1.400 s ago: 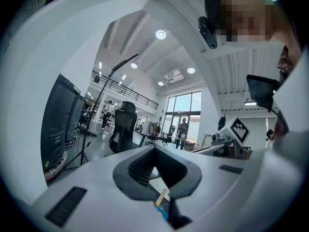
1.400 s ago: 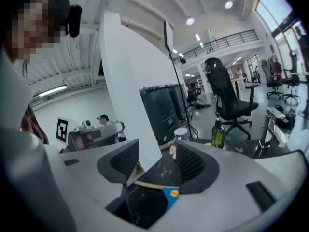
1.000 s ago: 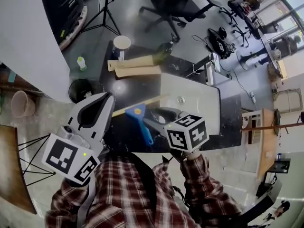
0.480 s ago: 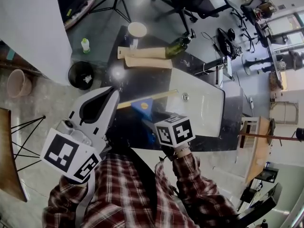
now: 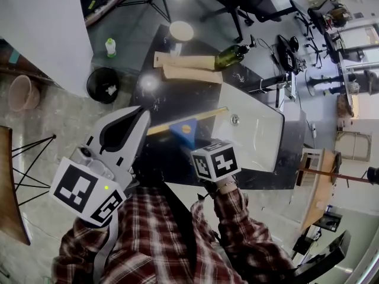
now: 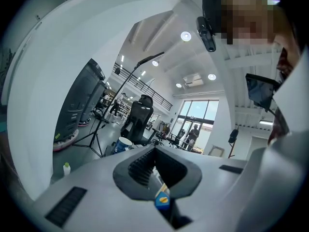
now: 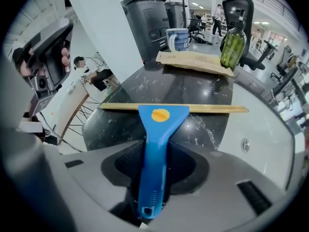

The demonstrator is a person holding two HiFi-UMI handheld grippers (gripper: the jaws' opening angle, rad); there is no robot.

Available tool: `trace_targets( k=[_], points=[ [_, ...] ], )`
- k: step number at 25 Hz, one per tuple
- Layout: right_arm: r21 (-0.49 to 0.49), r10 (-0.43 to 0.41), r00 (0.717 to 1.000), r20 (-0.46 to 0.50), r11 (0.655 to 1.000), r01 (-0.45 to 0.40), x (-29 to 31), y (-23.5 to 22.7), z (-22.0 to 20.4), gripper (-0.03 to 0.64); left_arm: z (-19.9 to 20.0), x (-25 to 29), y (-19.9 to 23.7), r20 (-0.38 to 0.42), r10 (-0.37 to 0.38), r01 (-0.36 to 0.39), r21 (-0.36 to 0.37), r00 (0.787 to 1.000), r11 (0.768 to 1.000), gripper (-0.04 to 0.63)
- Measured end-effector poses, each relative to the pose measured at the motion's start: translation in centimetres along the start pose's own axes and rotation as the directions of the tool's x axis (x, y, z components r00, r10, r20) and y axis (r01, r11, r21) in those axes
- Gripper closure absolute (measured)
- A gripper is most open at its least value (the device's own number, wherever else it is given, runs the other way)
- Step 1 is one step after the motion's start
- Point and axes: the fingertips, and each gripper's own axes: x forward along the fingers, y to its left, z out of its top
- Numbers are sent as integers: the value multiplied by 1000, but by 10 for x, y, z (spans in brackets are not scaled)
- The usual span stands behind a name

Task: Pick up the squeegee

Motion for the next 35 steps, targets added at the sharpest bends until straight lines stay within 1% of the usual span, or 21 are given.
trace_targets(
  k=[1,6,8,11,15,17,19,22,24,26,29,33,35],
  points=[
    [5,-5,1000,9,1000,5,0,-1,1,466,0,-1,1,0,3,-3,1,1000,1000,586],
    [11,-7,1000,29,1000,7,0,-4,3,474,5,-2,0,6,6,-6,17,1000,1000,586],
    [17,-11,998,63,1000,10,-3,-4,6,474,8,-2,-3,7,2,-3,26,1000,1000,586],
    [55,-18,990,142,998,11,-13,-7,14,474,14,-1,-7,8,-3,3,44,1000,999,586],
    [120,-33,967,251,993,3,-34,-19,28,474,25,1,-15,15,-16,14,78,1000,997,586],
    [155,-45,949,313,988,-4,-50,-26,35,474,29,2,-21,14,-25,23,96,1000,995,586],
    [183,-61,923,381,983,-11,-68,-32,43,476,34,4,-27,12,-37,36,116,999,993,586],
    [204,-97,874,475,979,-2,-99,-40,54,476,39,7,-37,10,-57,55,140,998,989,586],
    [215,-120,831,543,977,1,-123,-44,62,476,43,9,-43,9,-69,66,153,998,986,586],
    [227,-144,773,618,974,0,-148,-46,70,476,49,11,-47,8,-81,79,172,997,982,586],
    [237,-170,676,717,971,-7,-189,-48,77,476,54,12,-54,1,-93,91,189,996,978,586],
    [239,-189,551,813,971,-20,-242,-45,78,476,49,13,-67,-21,-113,115,199,993,973,586],
    [233,-189,494,849,972,-29,-264,-41,77,476,46,15,-73,-32,-131,135,200,991,971,586]
  ],
)
